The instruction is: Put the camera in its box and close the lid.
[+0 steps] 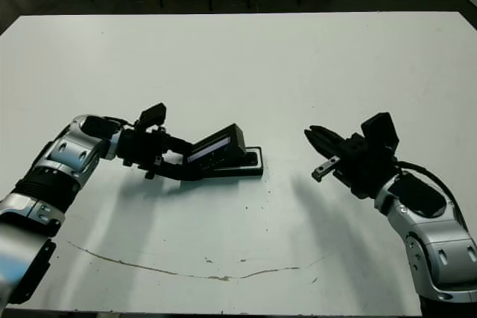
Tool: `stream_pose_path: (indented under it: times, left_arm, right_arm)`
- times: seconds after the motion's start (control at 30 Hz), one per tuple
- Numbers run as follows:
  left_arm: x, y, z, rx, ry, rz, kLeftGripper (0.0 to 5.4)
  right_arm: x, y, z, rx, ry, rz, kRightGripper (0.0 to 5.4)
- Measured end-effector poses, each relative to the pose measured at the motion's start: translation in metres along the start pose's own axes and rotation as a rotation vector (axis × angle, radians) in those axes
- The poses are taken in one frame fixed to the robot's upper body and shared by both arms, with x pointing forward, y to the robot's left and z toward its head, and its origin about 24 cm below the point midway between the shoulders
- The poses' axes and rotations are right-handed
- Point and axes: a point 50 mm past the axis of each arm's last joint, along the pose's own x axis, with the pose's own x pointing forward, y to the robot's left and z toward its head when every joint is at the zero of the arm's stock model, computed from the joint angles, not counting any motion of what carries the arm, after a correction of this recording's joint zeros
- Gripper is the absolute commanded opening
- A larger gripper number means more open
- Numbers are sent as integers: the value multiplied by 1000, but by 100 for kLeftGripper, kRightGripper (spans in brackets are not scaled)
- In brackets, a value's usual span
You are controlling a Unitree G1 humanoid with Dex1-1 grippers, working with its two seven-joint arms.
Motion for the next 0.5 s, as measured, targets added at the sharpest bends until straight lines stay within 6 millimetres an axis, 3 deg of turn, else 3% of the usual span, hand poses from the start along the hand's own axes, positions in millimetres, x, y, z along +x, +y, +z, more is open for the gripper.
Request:
stream_pose_path:
  times: [0.5]
  left_arm:
    - [23,5,17,75,93,-53,264]
  right_arm:
    - [-1,1,0,-2,0,-4,0]
